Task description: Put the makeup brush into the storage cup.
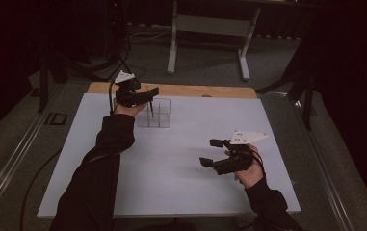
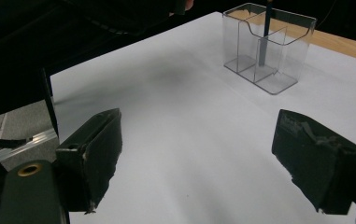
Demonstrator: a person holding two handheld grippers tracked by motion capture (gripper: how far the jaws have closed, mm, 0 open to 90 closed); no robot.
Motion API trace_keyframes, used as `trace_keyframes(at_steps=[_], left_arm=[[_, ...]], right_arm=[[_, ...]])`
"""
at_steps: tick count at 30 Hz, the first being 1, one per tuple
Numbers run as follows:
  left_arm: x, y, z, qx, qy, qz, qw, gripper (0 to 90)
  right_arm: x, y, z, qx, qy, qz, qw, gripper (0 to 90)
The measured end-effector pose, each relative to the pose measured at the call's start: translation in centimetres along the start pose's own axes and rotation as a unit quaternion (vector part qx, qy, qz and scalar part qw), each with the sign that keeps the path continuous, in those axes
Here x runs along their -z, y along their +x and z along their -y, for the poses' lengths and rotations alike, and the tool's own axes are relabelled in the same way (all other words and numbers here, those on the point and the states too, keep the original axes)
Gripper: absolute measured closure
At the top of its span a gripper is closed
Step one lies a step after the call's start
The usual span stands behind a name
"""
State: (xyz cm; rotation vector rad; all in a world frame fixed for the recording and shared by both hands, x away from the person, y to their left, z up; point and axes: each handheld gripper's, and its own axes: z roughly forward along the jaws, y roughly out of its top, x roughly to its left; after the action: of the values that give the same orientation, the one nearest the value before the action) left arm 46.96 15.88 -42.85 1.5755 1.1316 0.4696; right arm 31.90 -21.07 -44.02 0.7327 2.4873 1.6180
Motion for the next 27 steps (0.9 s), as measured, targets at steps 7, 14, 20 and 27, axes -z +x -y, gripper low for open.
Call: trace_keyframes(at_steps=[7, 14, 20, 27], left_arm=[[0.6, -0.3, -0.5, 0.001, -0.002, 0.011, 0.9999, 8.4], [1.4, -0.3, -1.0, 0.002, -0.005, 0.049, 0.9988, 0.0], [2.0, -0.6, -1.2, -0.014, -0.002, 0.047, 0.9988, 0.0], [3.1, -0.5, -1.4, -0.018, -0.004, 0.035, 0.9992, 0.0]], right_arm=[[0.0, 0.0, 0.0, -0.001, 0.0, 0.0, 1.0, 15.9], [-0.1, -0.1, 0.0, -0.001, 0.002, 0.002, 1.0, 15.8], [-0.1, -0.1, 0.0, -0.002, 0.002, 0.003, 1.0, 15.8], [-0.1, -0.2, 0.0, -0.002, 0.002, 0.004, 1.0, 15.8]])
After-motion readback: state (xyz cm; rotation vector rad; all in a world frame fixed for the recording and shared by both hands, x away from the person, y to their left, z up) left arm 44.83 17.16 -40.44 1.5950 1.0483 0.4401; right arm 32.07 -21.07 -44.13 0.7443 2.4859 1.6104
